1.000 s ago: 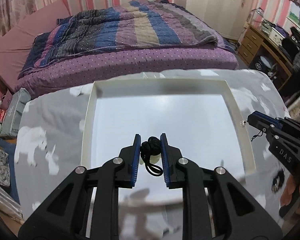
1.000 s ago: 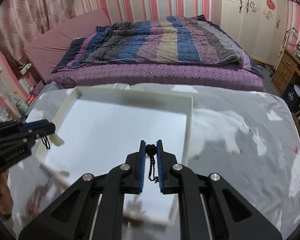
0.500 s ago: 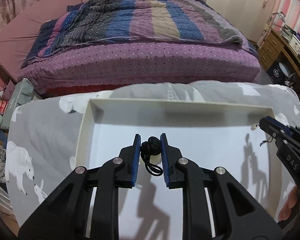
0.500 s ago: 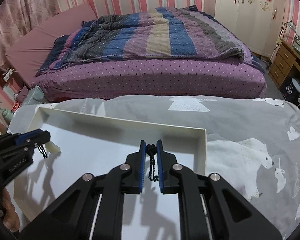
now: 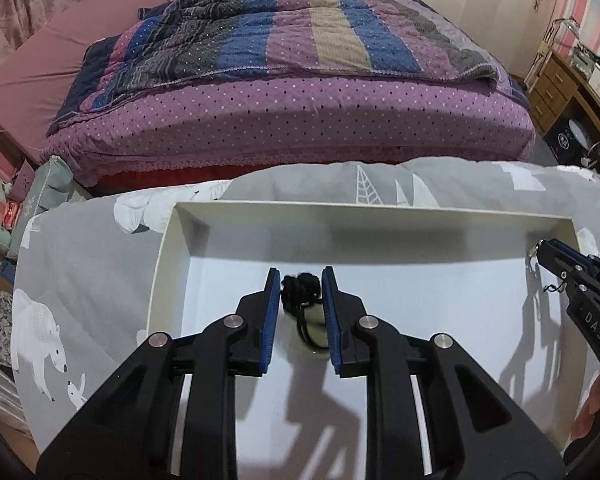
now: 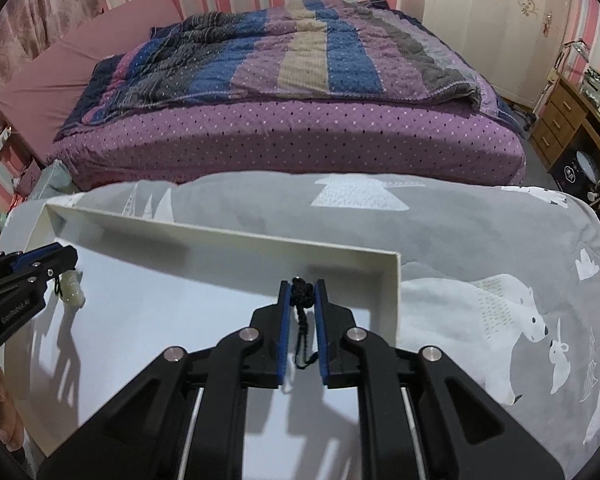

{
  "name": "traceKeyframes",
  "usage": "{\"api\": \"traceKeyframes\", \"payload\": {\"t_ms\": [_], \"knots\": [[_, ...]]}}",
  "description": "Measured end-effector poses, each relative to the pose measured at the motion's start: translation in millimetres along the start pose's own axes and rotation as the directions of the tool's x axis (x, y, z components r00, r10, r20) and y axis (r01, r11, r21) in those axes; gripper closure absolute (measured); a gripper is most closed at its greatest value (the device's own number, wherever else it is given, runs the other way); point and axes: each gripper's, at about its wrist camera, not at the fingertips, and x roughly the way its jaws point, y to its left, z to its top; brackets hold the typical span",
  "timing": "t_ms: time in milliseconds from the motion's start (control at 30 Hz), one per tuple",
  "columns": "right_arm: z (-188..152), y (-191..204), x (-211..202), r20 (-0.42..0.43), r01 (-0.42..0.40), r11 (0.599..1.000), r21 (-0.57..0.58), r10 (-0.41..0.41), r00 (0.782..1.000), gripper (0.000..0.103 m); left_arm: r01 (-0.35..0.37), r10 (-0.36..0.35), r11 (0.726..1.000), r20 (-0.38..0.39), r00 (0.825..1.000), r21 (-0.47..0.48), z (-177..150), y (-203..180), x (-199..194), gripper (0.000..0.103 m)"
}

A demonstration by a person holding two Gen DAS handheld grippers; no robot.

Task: Organize jewelry
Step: 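Carry the jade pendant with the left tool while the right tool carries the silver charm over the tray, then open the left tool over the tray while the right tool releases the silver charm, then grasp the red string bracelet with the left tool while the right tool grasps the brown bead pendant's knotted cord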

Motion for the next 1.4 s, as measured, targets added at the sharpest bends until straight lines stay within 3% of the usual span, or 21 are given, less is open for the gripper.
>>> {"api": "traceKeyframes", "payload": {"t_ms": [67,100,133,300,433,500,667,733,900,1033,1400], "knots": [[-0.4,2.5,-0.9,-0.005,-0.004,1.0,-0.01,0.004,1.0,0.08,-0.005,0.005,1.0,0.003,1.0,0.005,-0.8,-1.5,-1.2,0.065],[0.1,3.0,-2.1,-0.002,-0.006,1.0,-0.014,0.006,1.0,0.064,-0.014,0.014,1.0,0.013,1.0,0.007,-1.0,-2.4,-4.0,0.053],[-0.1,3.7,-5.6,0.011,-0.004,1.0,-0.02,0.004,1.0,0.058,-0.015,0.015,1.0,0.023,1.0,0.009,-1.6,-2.9,-7.3,0.043],[-2.7,5.4,-24.5,0.037,-0.011,0.999,-0.034,0.012,0.999,0.058,0.01,-0.011,1.0,0.047,0.999,0.011,-4.0,-4.5,-29.9,0.039],[-5.3,2.8,-56.1,0.068,-0.043,0.999,-0.031,0.046,0.997,0.054,0.015,-0.018,0.999,0.093,0.995,0.031,-12.2,-8.2,-63.0,0.021],[-8.2,2.1,-73.4,0.085,-0.037,0.998,-0.046,0.041,0.996,0.048,0.021,-0.025,0.999,0.116,0.993,0.038,-18.5,-6.2,-82.7,0.018],[-24.7,-12.2,-110.2,0.086,-0.024,0.999,-0.021,0.025,0.996,0.047,0.02,-0.024,0.999,0.136,0.99,0.025,-39.0,11.4,-119.6,0.014],[-34.9,-17.7,-121.5,0.088,-0.016,1.0,-0.019,0.017,0.996,0.043,0.022,-0.023,1.0,0.147,0.989,0.005,-50.0,23.3,-134.4,0.007],[-66.1,-29.3,-141.5,0.066,-0.012,1.0,-0.005,0.013,0.998,0.04,0.013,-0.01,1.0,0.155,0.988,-0.018,-78.6,47.8,-161.5,0.006],[-93.4,-35.6,-159.0,0.068,-0.001,1.0,0.005,0.001,0.998,0.032,0.005,0.001,0.999,0.158,0.987,-0.036,-103.2,62.9,-175.4,0.003],[-162.0,-32.4,-181.0,0.074,0.043,0.999,-0.026,-0.041,0.996,0.028,0.002,-0.002,1.0,0.135,0.991,-0.002,-187.0,80.6,-183.7,0.003]]}}
